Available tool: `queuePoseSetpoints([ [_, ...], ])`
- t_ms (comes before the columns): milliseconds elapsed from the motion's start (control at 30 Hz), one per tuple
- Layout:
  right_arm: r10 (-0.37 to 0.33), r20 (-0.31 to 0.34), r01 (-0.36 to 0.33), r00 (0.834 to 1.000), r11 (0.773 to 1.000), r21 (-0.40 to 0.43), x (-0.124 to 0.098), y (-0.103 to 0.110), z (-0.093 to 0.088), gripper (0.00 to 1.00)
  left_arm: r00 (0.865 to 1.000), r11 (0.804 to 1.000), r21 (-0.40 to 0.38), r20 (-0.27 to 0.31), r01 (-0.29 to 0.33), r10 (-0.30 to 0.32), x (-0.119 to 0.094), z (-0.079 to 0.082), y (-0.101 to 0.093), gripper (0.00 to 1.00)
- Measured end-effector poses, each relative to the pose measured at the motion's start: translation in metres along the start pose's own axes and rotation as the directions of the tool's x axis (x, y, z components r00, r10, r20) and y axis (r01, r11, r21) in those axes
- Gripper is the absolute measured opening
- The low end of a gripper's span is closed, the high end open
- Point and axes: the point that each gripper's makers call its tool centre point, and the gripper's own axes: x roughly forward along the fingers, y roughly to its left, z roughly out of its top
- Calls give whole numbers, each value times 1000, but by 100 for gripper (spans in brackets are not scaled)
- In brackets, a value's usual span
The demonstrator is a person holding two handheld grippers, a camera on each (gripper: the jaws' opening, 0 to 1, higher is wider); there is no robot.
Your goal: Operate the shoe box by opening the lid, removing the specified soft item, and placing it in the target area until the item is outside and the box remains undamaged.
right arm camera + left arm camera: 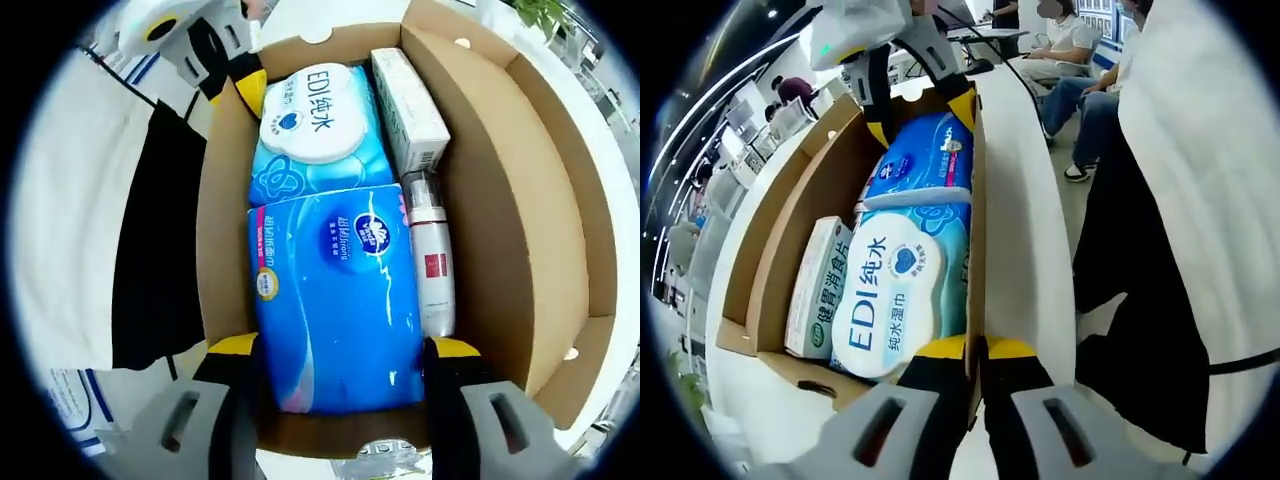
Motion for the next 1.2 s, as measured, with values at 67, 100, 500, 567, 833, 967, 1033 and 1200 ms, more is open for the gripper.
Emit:
queuePoseSetpoints([
  [67, 6, -10, -6, 1000, 1000, 6, 4, 1, 1, 67, 1000, 1000, 1, -3, -1, 1, 0, -1, 0, 3],
  [100, 11, -24, -11, 1000, 1000, -4, 2, 3, 3, 67, 1000, 1000, 1, -3, -2, 2, 1, -1, 0, 3],
  [500, 5, -9, -5, 1000, 1000, 15, 5, 2, 5, 60, 1000, 1000, -5, -12, -9, 9, -2, 2, 0, 3],
  [567, 11, 19, -11, 1000, 1000, 16, 3, 3, 5, 59, 1000, 1000, -5, -12, -8, 8, -2, 3, 0, 3],
  [833, -18, 37, 18, 999, 1000, 14, 3, 6, 8, 64, 1000, 1000, -5, -12, -8, 8, -2, 2, 1, 3],
  [967, -55, -29, 55, 998, 998, 16, 6, 4, 8, 67, 1000, 1000, -2, -15, -5, 5, -1, 1, 0, 3],
  [1033, -80, -89, 81, 993, 997, 3, 8, 3, 3, 68, 1000, 1000, -5, -19, -4, 4, -1, 1, 0, 3],
  [1200, -65, -146, 69, 987, 997, 24, 18, -1, 3, 70, 1000, 1000, -6, -20, -7, 7, 0, 0, 0, 3],
])
